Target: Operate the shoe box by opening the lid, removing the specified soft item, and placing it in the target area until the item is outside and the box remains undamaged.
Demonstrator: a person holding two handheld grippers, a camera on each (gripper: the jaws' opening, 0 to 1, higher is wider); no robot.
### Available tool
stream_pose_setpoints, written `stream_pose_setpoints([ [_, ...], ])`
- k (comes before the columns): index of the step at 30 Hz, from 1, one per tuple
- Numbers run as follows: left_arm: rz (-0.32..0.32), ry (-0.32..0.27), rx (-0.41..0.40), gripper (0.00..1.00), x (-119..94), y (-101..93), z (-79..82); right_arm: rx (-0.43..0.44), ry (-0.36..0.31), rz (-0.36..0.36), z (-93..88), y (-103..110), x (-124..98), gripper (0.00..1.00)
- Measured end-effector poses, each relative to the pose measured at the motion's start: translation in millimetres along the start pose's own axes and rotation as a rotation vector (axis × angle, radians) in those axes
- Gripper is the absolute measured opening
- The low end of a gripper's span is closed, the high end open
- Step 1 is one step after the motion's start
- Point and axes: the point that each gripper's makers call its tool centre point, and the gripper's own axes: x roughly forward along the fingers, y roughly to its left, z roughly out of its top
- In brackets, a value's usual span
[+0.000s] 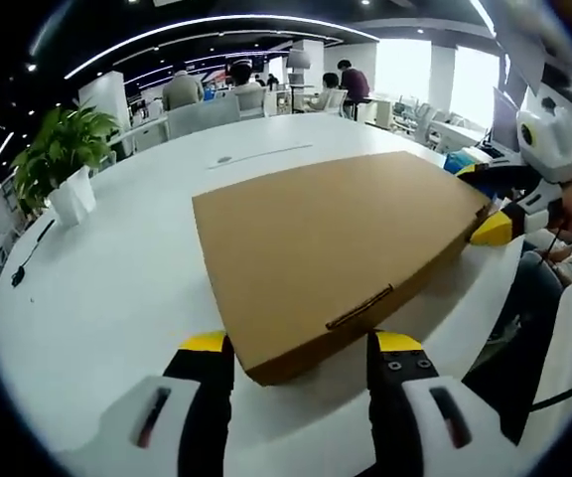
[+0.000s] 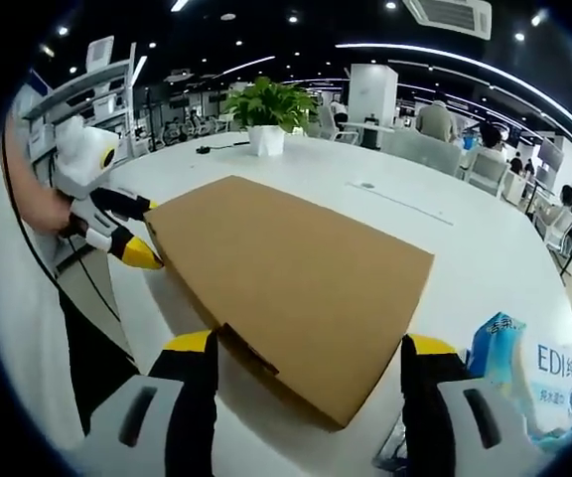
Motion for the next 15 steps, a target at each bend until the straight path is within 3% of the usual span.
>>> stream_pose_setpoints([
  [3, 0.010, -0.011, 0.002, 0.54, 0, -3.0, 1.1, 0.054, 0.007, 0.000, -4.6, 1, 0, 0.74],
  [5, 0.005, 0.013, -0.001, 0.54, -1, -1.0, 2.9, 0.039, 0.009, 0.003, -3.6, 0, 0, 0.74],
  [8, -0.045, 0.007, -0.049, 0.54, -2, -6.0, 3.7, 0.053, 0.021, 0.006, -7.5, -4, -2, 0.71],
  [10, -0.042, 0.039, -0.038, 0.54, -1, -5.0, 3.0, 0.049, 0.040, 0.013, -7.8, -3, -1, 0.71],
  [15, -0.023, 0.026, -0.032, 0.54, 1, -4.9, 1.9, 0.064, 0.067, 0.006, -10.7, -3, 1, 0.70],
])
